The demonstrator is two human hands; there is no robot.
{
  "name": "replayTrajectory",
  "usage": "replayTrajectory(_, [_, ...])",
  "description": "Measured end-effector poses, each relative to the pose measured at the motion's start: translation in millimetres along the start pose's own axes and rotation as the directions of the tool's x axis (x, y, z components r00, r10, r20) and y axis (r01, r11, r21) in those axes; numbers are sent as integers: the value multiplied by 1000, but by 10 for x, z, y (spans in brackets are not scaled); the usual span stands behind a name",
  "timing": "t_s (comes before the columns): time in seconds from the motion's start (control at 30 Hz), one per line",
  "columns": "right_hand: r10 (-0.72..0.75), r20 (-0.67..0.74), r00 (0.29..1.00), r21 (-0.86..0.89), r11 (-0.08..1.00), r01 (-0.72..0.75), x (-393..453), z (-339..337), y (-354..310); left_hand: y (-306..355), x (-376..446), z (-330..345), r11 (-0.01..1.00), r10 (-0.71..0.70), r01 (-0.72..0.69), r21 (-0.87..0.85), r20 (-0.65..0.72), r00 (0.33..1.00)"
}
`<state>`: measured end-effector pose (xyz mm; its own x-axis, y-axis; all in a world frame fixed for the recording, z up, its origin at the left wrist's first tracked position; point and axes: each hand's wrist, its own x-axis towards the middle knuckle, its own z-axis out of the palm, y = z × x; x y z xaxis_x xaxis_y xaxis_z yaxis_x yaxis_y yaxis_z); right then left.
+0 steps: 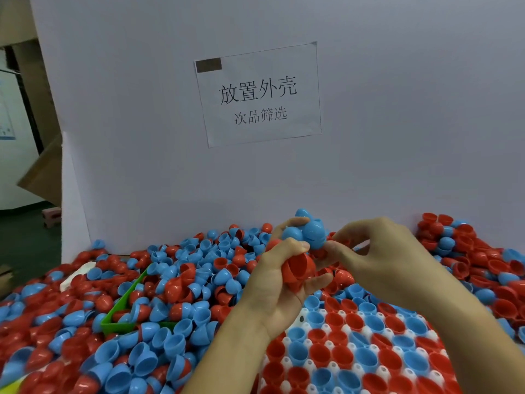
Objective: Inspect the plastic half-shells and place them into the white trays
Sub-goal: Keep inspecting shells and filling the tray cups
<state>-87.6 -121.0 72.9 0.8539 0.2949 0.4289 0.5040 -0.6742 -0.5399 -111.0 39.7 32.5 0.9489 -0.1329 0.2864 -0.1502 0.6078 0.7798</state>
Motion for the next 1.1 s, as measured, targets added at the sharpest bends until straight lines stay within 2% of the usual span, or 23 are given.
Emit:
replayTrajectory(0.2, [-20,-112,993,-50,999,14,23,80,9,-40,21,-1,990,43,-34,138,-58,997])
replayTrajectory(0.4, [-44,-119,992,-77,996,35,22,111,-14,-109,43,-17,982,92,-60,179,-176,980])
replayTrajectory(1.1, [35,-91,995,-73,996,-42,28,190,-19,-213,69,-19,952,220,-167,255,-195,956])
